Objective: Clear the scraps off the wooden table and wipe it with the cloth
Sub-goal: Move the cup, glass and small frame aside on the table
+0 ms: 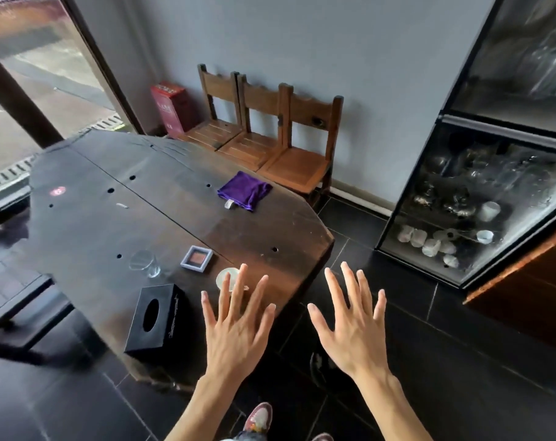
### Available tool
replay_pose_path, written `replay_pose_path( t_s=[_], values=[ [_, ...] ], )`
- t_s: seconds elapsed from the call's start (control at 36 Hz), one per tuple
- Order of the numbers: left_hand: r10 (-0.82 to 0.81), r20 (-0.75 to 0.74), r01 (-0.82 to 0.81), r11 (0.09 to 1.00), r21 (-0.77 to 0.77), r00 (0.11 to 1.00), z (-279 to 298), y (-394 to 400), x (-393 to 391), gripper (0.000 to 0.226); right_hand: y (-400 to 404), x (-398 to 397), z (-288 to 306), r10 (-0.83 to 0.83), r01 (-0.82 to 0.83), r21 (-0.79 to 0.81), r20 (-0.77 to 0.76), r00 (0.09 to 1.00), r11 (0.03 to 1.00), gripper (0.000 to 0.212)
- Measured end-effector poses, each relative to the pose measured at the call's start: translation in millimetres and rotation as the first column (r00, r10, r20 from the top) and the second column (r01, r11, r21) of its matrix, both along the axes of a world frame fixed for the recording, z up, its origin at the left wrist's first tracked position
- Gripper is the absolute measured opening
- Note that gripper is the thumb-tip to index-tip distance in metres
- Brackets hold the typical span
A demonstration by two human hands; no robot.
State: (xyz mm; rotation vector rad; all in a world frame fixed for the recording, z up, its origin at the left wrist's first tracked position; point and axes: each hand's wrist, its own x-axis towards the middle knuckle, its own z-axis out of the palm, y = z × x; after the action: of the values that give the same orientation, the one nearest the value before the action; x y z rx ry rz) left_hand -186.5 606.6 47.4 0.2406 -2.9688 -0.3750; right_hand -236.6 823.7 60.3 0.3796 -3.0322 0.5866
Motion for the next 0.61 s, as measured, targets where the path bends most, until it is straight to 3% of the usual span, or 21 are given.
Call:
replay_pose_path(
  t_s=[0.61],
  values=[
    [0.212, 0.078, -0.213, 0.977, 0.013, 0.974, 2.3, -180.1, 100.3, 0.062, -193.2, 71.3, 0.2, 0.154, -0.155, 0.072, 0.021, 0.988, 0.985, 0.078]
  ],
)
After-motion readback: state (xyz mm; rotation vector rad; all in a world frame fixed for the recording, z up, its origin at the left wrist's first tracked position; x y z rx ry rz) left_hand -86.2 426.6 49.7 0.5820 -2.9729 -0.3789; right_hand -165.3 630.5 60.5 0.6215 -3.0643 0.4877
